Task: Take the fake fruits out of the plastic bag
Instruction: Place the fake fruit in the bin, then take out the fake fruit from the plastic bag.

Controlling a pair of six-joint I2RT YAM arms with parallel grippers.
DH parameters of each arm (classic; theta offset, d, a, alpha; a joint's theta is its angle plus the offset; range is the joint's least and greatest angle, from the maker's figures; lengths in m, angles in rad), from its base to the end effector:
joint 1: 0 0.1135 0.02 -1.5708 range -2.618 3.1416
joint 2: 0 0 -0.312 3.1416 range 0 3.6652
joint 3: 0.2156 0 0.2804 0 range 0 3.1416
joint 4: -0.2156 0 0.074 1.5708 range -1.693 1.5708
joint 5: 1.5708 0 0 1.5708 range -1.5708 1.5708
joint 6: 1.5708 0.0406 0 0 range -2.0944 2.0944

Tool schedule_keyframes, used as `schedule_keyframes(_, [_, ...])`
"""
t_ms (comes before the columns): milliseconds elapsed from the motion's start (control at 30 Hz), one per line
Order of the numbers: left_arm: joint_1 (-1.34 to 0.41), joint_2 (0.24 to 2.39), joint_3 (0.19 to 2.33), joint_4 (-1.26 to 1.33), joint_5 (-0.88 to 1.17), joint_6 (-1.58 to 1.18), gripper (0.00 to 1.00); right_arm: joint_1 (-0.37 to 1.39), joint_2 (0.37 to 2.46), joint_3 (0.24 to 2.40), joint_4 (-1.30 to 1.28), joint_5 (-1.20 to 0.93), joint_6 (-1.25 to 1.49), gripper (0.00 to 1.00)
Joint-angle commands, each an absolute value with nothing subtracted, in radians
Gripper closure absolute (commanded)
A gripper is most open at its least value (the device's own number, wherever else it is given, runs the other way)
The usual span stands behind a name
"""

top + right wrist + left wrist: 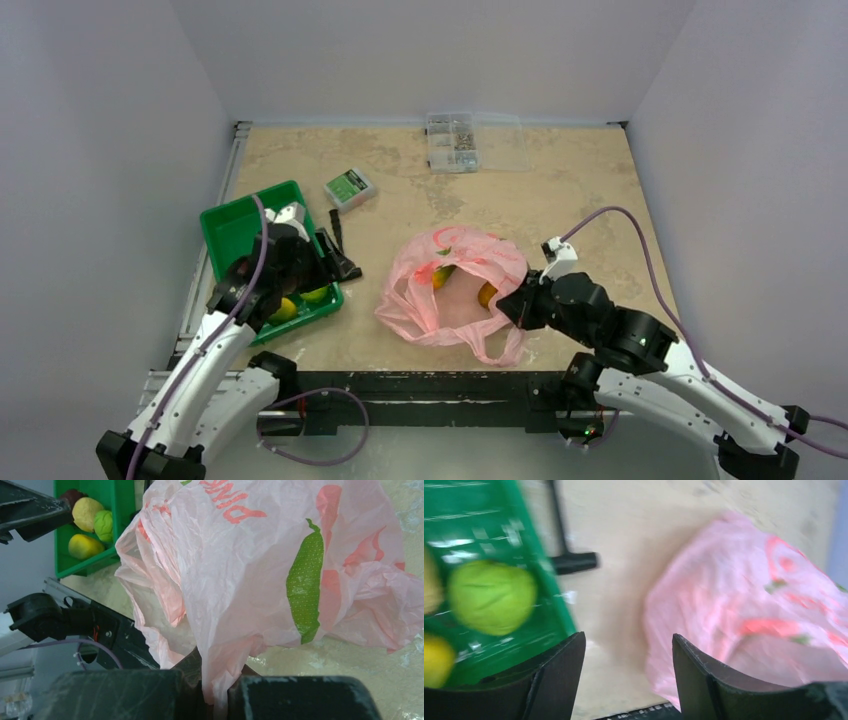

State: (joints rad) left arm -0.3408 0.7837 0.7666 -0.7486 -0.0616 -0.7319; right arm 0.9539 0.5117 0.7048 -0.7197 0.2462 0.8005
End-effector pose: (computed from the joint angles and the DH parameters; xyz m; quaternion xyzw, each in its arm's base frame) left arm 0.1483 -0.0499 0.3097 -0.1905 0.8998 -0.1757 0.3511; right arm 0.0678 0.0785 0.3207 -0.0049 0.8624 0.3125 0.3983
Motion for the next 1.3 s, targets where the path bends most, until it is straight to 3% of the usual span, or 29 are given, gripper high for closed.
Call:
schedule_keyframes(0, [-0.416, 0.764, 0.666, -0.418, 0.413, -0.868, 0.39, 0.951, 0.550, 0.730, -0.766, 0.176, 0.778, 1.00])
schedule_keyframes(267, [-1.011, 0.762, 0.583, -0.054, -0.073, -0.853, 0.40, 0.951, 0.560, 0.690, -0.731, 0.078, 0.739, 1.00])
schedule_keyframes(500, [-1.303, 1.105, 0.740, 0.002, -0.477, -0.620, 0.42, 0.951, 0.582, 0.695, -0.670, 0.057, 0.744, 1.00])
schedule_keyframes(733, [-1.374, 1.423, 0.853, 0.071, -0.744, -0.390, 0.45, 0.951, 0.568, 0.718, -0.676, 0.083, 0.751, 1.00])
schedule_keyframes(1067, [-1.332, 1.636, 0.940, 0.133, -0.845, -0.241, 0.45, 0.951, 0.518, 0.688, -0.685, 0.086, 0.766, 1.00])
schedule_keyframes(1267, [-1.264, 1.688, 1.008, 0.079, -0.847, -0.200, 0.38, 0.951, 0.513, 0.686, -0.691, 0.086, 0.761, 1.00])
